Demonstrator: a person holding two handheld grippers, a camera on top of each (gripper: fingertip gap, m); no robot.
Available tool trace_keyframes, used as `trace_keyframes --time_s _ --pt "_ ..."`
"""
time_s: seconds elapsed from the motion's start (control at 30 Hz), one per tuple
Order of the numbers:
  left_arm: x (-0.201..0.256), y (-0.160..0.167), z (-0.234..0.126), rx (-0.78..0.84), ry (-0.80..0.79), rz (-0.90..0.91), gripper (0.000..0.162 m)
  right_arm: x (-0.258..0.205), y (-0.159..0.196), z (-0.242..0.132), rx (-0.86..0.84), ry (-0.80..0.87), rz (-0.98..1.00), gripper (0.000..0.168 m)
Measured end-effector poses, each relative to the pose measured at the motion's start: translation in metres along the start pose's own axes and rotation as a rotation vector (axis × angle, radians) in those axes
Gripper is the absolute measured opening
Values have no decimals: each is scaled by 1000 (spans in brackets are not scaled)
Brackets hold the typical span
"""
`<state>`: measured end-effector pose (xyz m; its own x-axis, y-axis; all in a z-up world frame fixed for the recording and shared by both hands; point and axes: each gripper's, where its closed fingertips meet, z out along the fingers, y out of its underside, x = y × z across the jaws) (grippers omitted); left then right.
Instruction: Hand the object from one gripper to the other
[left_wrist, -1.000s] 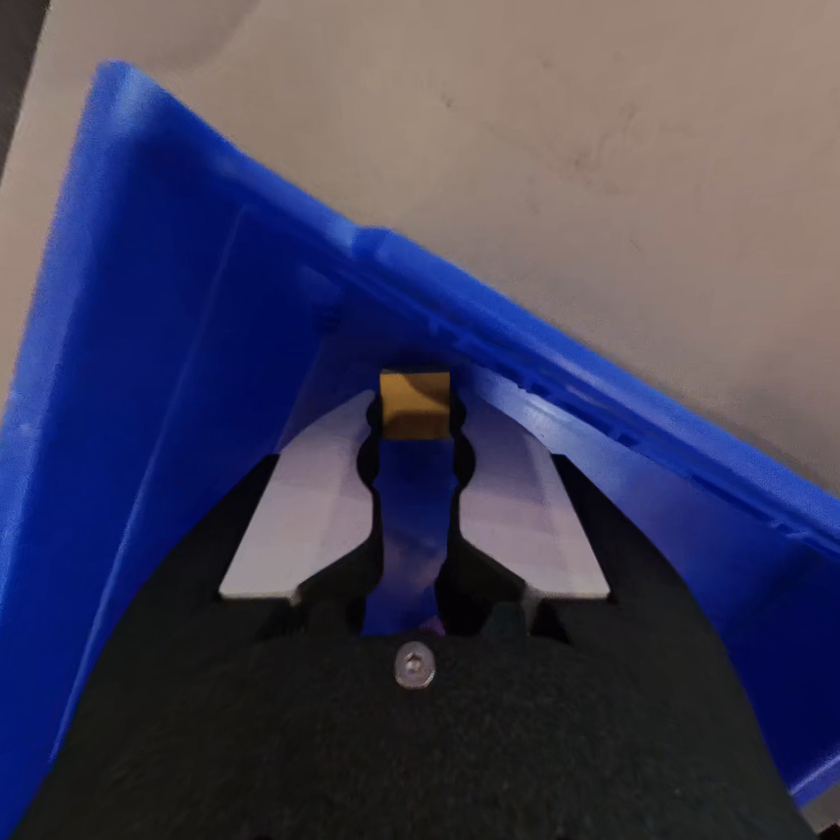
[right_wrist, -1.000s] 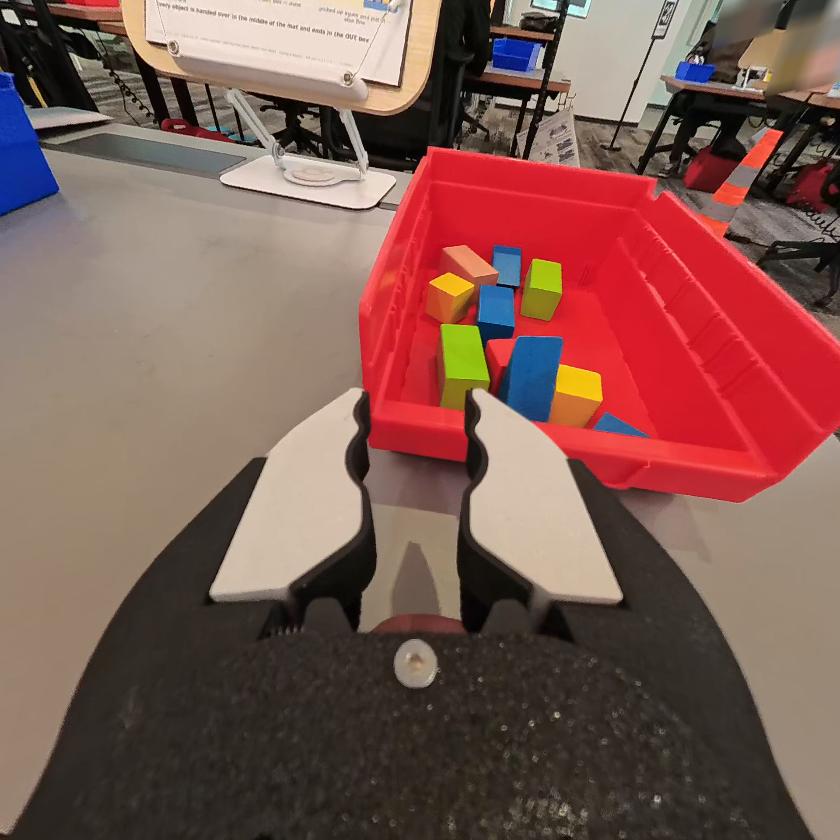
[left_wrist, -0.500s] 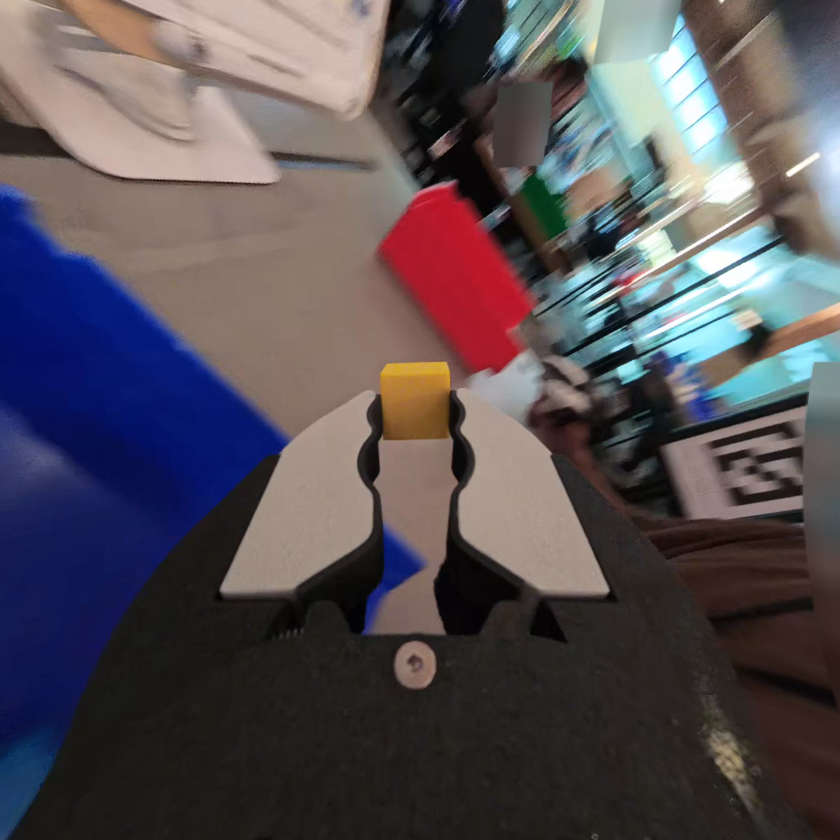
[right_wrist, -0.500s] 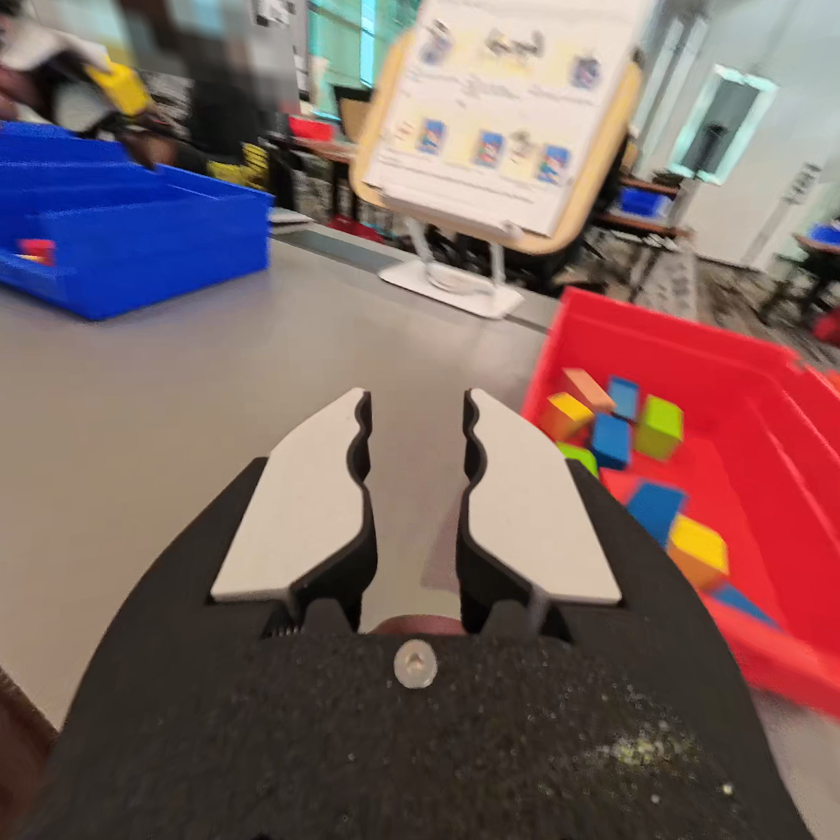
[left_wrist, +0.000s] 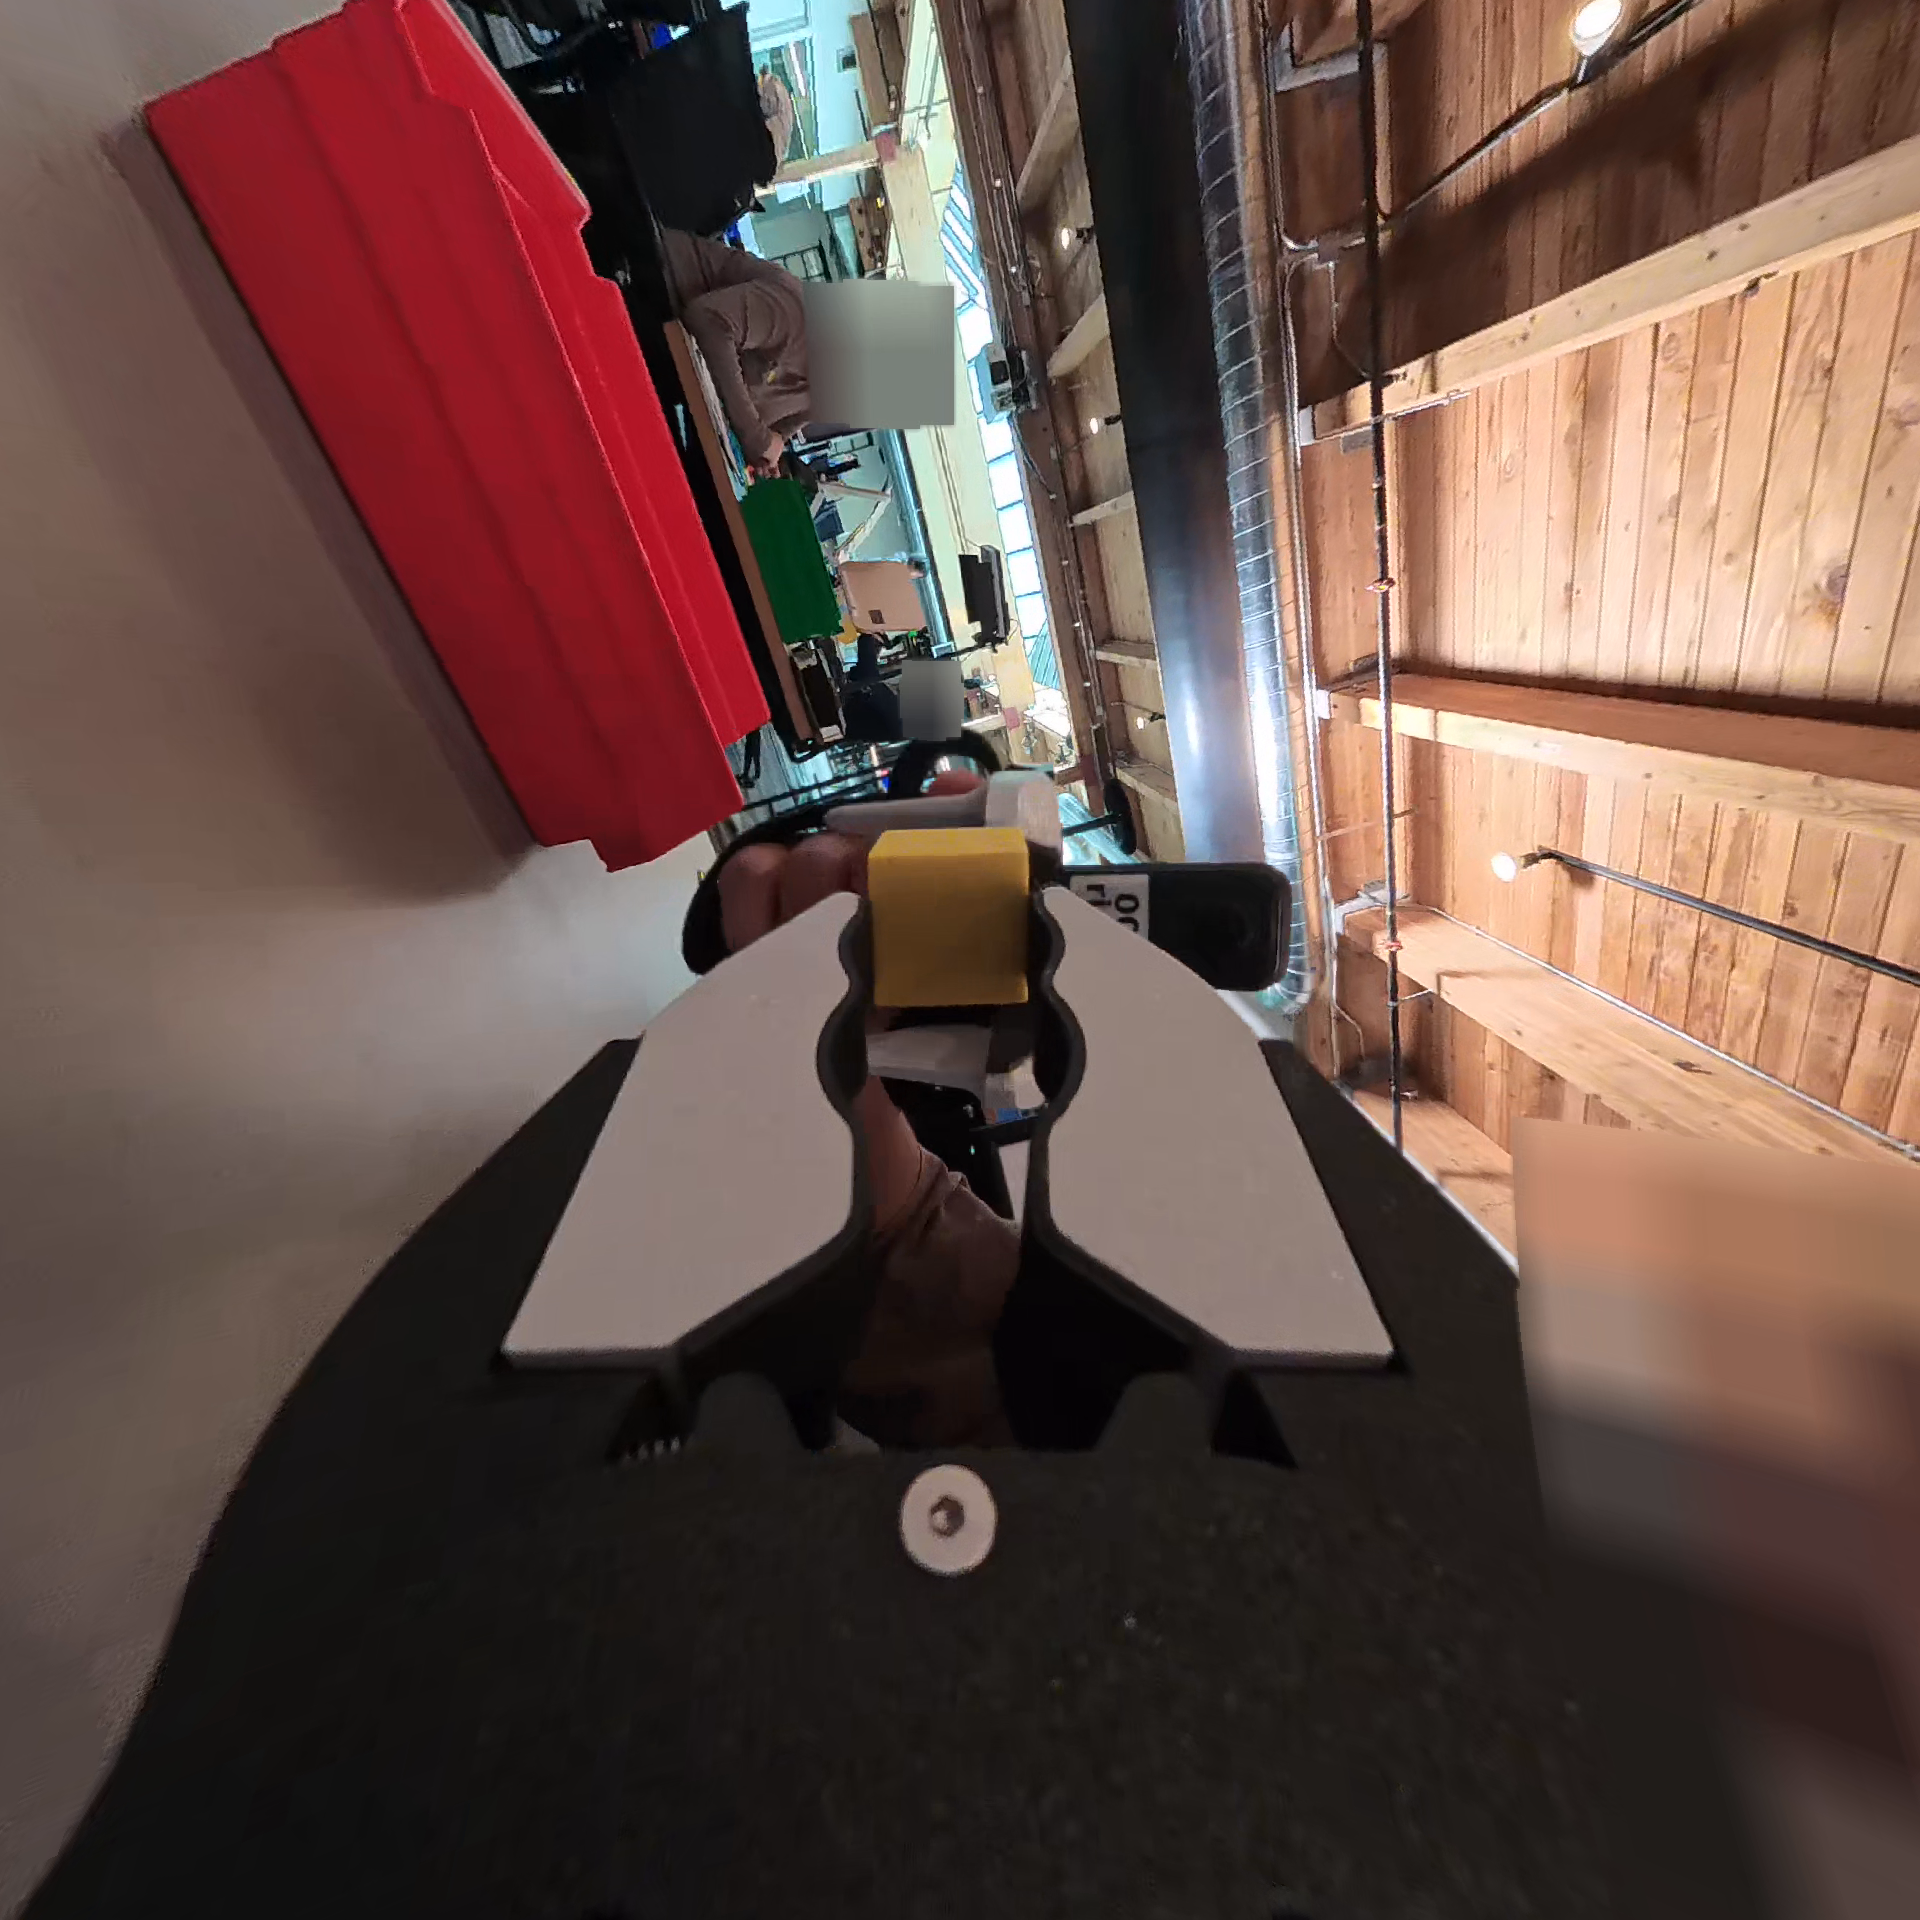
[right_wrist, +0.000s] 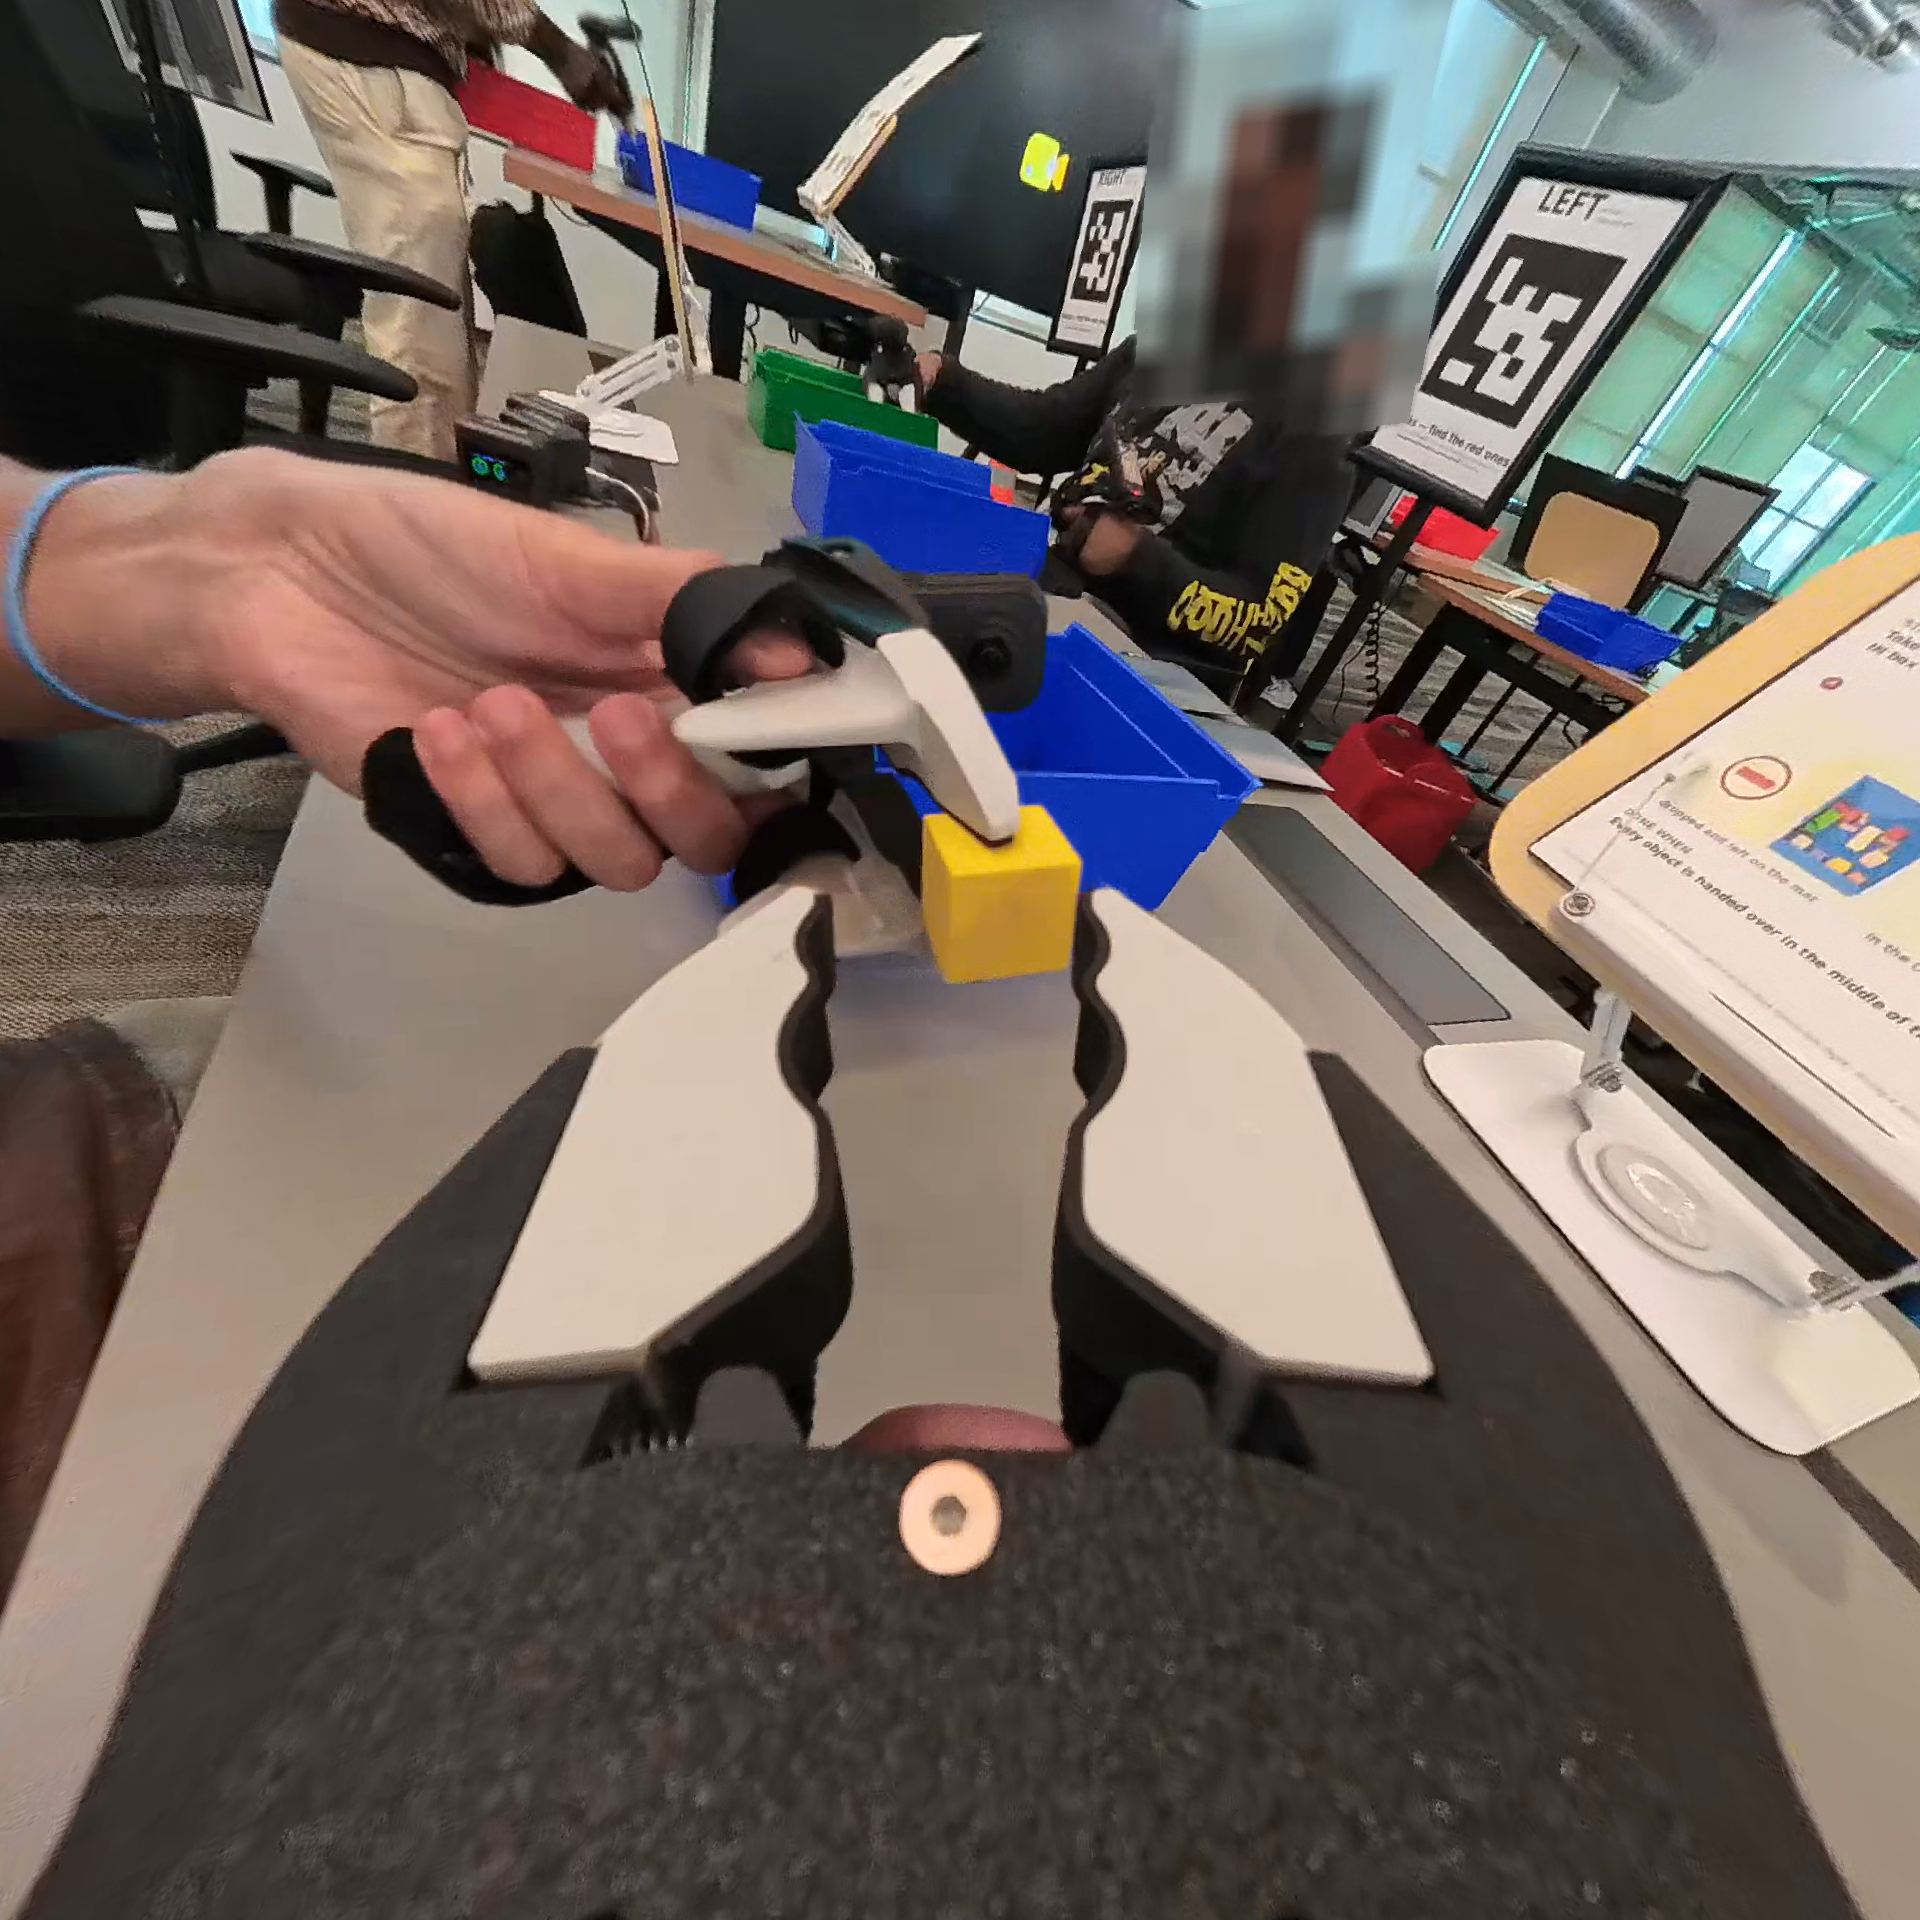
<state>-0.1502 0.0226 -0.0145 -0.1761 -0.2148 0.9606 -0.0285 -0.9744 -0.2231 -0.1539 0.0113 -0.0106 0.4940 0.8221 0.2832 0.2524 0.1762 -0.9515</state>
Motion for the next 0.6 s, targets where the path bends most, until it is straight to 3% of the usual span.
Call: trace_keyframes --time_s 0.17,0.23,0.33,0.37,0.43,0.5,0.6 --pt "-4 10 3 -32 33 -23 27 4 15 8 1 -24 67 43" --pt "-4 14 6 -29 58 -41 27 -1 15 8 30 -61 83 28" --pt "3 22 6 -61 97 -19 27 -7 10 2 62 -76 59 27" --pt "7 25 3 -65 111 9 35 -8 7 -1 59 -84 54 27" --pt "17 32 -7 -40 134 68 51 -2 -5 -14 77 -61 43 27" --pt "22 44 -23 -3 143 128 51 13 -23 -38 96 -11 22 27" --pt "3 74 -48 15 9 287 51 64 -59 -91 87 161 -45 27"
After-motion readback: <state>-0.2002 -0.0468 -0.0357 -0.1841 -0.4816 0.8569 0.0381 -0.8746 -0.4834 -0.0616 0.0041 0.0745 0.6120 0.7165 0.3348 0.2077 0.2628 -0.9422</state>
